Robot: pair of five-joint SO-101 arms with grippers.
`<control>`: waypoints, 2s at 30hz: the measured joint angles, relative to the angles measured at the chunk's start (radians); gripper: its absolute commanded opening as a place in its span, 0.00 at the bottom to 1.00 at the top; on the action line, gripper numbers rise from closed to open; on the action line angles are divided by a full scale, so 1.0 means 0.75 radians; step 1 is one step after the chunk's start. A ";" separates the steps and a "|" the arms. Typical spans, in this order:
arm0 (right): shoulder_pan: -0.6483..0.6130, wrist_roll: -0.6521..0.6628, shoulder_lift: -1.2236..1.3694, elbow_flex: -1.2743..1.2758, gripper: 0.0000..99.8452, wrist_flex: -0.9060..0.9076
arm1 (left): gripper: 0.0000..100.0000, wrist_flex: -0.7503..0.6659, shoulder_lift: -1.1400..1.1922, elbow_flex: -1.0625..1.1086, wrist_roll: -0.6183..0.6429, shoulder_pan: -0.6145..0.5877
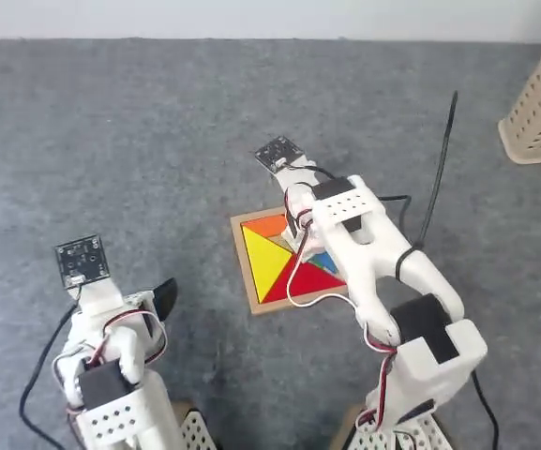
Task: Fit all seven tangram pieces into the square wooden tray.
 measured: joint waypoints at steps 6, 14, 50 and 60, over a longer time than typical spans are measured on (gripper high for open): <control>0.000 0.000 -0.155 0.012 0.01 0.020 | 0.35 0.000 0.000 0.000 0.000 0.000; 0.000 0.000 -0.229 0.174 0.01 -0.031 | 0.35 0.000 0.000 0.000 0.000 0.000; 0.227 0.027 -1.391 1.223 0.01 -0.139 | 0.35 0.000 0.000 0.000 0.000 0.000; 0.567 0.027 -1.733 1.502 0.01 -0.139 | 0.35 0.000 0.000 0.000 0.000 0.000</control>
